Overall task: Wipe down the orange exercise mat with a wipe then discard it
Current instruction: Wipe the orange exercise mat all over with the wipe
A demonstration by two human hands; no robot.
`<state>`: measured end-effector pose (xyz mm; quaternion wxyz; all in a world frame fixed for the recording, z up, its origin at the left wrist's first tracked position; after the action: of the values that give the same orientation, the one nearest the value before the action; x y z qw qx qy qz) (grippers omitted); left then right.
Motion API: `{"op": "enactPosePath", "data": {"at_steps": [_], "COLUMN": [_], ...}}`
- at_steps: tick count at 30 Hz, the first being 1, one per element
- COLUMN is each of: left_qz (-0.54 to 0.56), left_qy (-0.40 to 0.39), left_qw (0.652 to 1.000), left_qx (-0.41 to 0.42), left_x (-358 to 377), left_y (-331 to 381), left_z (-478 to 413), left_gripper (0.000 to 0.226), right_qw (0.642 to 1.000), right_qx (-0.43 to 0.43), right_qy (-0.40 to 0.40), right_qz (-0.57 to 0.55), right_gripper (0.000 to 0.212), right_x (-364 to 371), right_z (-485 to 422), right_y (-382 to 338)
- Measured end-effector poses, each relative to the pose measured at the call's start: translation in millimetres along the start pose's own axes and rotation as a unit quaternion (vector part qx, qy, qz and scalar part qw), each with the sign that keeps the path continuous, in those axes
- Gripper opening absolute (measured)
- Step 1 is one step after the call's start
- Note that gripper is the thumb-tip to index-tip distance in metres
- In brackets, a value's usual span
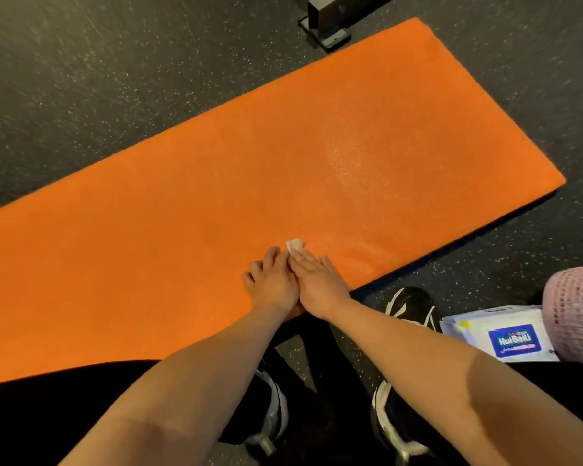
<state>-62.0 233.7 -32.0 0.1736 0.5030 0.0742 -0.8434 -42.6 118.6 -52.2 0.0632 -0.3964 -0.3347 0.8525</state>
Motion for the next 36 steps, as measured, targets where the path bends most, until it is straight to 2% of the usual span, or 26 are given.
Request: {"op": "enactPosePath", "data": {"at_steps": [2,4,7,9,11,14,16,18,21,22,24,29,31,33,36], "left_qz": [-0.008,-0.015,-0.004,-0.001,-0.011,-0.016,-0.029,-0.045,-0.053,-0.055,-0.06,-0.047,-0.045,-0.043,-0.037], "left_qy": [-0.012,-0.022,-0.03,-0.041,-0.05,-0.052,-0.048,-0.048,-0.052,-0.052,-0.051,-0.056,-0.054,-0.048,-0.048], "left_qw": [1.0,1.0,0.999,0.999,0.998,0.998,0.997,0.996,0.995,0.995,0.995,0.995,0.995,0.995,0.996], "left_qx": [0.004,0.012,0.011,0.011,0.022,0.034,0.049,0.062,0.069,0.068,0.065,0.064,0.068,0.07,0.063], "left_x": [2.0,4.9,6.2,7.1,10.3,13.5,14.9,14.6,14.1,14.0,14.9,14.9,14.3,12.9,11.9], "left_y": [-1.2,-2.8,-3.0,-2.6,-3.6,-7.5,-9.7,-10.9,-10.0,-9.4,-8.6,-9.0,-9.3,-9.7,-8.9], "left_z": [-6.0,-11.2,-13.9,-15.6,-17.0,-16.4,-14.3,-13.2,-12.1,-11.9,-10.8,-8.9,-7.9,-8.3,-8.7], "left_gripper": [0.045,0.048,0.048,0.048,0.048,0.051,0.052,0.053,0.053,0.054,0.054,0.055,0.055,0.055,0.054], "right_qw": [1.0,0.999,0.985,0.975,0.985,0.999,0.997,0.996,0.982,0.978,0.979,0.999,0.998,0.996,0.986], "right_qx": [-0.009,0.021,0.156,0.207,0.165,0.016,-0.021,0.012,0.16,0.187,0.187,0.019,-0.003,0.029,0.152], "right_qy": [-0.007,0.006,0.063,0.079,0.059,-0.012,-0.027,-0.001,0.075,0.083,0.072,0.005,-0.01,0.009,0.073], "right_qz": [0.018,0.05,0.028,-0.004,-0.012,0.033,0.065,0.09,0.061,0.047,0.027,0.038,0.063,0.083,0.015], "right_gripper": [0.055,0.055,0.059,0.06,0.059,0.056,0.056,0.056,0.059,0.059,0.06,0.057,0.056,0.057,0.059], "right_x": [-9.4,-27.8,-54.5,-55.3,-41.6,-17.1,-23.5,-39.4,-59.1,-58.7,-47.8,-9.8,-14.3,-27.8,-48.9], "right_z": [-6.0,-11.8,-20.9,-25.9,-26.5,-18.1,-18.2,-21.5,-17.8,-17.4,-16.8,-6.8,-6.8,-12.3,-21.4], "right_y": [11.6,29.9,52.2,48.3,30.6,10.0,19.3,39.2,66.0,66.8,53.0,13.5,22.1,35.7,48.2]}}
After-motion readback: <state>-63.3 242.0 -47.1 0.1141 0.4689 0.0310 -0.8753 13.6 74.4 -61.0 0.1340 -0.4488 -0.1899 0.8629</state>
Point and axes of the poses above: each hand's wrist, its own z-axis away from the middle knuckle, its own x-axis out of the palm, y = z × x, the point moved 1 cm from there along -z, towards the middle knuckle, and after that the axes turned 12 degrees about -z, right-handed, at the moved point
